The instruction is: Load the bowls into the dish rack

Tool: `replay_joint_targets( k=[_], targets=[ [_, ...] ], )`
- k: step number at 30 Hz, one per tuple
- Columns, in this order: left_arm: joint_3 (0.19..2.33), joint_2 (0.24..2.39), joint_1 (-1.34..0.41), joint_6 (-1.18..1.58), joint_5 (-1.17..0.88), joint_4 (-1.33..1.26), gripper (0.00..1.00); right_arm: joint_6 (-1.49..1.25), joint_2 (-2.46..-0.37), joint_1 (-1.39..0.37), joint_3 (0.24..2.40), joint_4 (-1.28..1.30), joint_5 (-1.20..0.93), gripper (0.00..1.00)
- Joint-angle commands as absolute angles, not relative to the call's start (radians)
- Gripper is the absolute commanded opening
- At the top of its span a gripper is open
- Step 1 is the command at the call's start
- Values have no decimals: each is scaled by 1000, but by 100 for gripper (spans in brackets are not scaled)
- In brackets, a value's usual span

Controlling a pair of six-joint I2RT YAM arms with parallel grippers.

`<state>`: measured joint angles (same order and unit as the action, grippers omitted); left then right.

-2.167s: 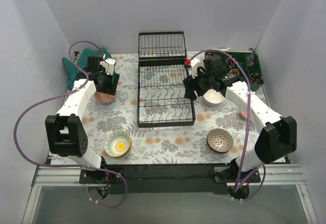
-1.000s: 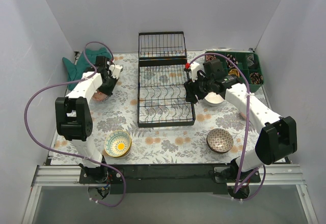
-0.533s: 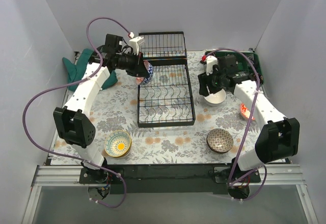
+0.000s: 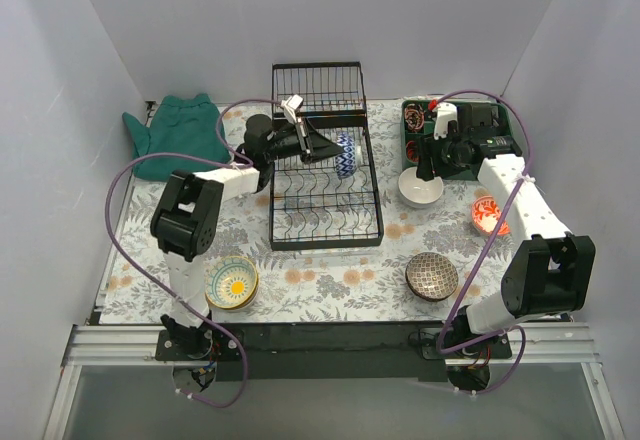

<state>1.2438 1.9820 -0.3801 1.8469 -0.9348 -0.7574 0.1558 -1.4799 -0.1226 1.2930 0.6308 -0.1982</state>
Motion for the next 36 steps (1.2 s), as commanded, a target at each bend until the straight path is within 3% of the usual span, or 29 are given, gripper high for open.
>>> replay_joint_targets(
  k=[1, 30, 36],
  targets=[
    [1273, 2043, -387, 1957, -919, -951, 0, 164, -1476, -120, 1333, 637, -178, 64],
    [1471, 2310, -428, 1980, -885, -878, 0, 181, -1514, -121, 1318, 641, -184, 64],
    [1422, 2296, -428, 1973, -864, -867, 0, 181, -1516, -120, 1312, 640, -187, 64]
  ],
)
